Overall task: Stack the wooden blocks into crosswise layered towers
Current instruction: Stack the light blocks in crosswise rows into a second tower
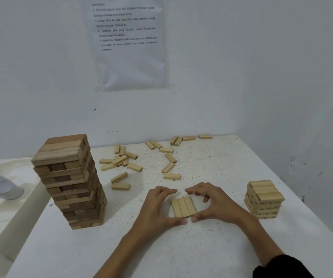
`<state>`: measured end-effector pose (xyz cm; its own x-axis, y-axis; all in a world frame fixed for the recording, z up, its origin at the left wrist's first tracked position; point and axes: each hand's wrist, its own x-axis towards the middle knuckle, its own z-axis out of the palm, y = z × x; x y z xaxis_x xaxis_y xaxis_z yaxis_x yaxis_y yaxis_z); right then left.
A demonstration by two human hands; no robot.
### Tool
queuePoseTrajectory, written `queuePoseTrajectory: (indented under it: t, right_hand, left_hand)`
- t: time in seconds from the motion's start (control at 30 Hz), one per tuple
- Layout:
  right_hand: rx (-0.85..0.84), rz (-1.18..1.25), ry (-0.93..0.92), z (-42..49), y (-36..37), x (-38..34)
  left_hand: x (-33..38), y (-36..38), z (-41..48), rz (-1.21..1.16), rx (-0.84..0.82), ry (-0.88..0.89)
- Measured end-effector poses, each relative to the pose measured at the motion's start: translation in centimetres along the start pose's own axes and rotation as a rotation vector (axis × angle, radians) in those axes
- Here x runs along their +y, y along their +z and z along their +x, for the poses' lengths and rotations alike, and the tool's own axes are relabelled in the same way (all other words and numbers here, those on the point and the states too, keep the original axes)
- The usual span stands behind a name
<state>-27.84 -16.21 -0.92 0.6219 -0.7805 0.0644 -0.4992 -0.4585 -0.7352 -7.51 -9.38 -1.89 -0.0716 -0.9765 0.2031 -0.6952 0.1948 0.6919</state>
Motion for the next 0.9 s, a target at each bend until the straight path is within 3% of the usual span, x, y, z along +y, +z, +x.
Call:
queuePoseTrajectory:
  t: [0.13, 0.43, 0.9]
  right_hand:
    - [-0.030, -0.025, 0.000, 0.3, -0.1, 0.1]
    - [-0.039, -0.080, -0.027, 0.3, 0.1, -0.5]
    - [0.105, -0.232, -0.091, -2.5, -7.8, -4.9]
  left_hand:
    - [0.0, 0.2, 0.1, 0.068, 0.005, -0.015]
    - [0.7, -0.6, 0.6, -0.016, -0.035, -0.011]
    - [8.6, -4.4, 4.0, 0.078, -0.051, 0.210]
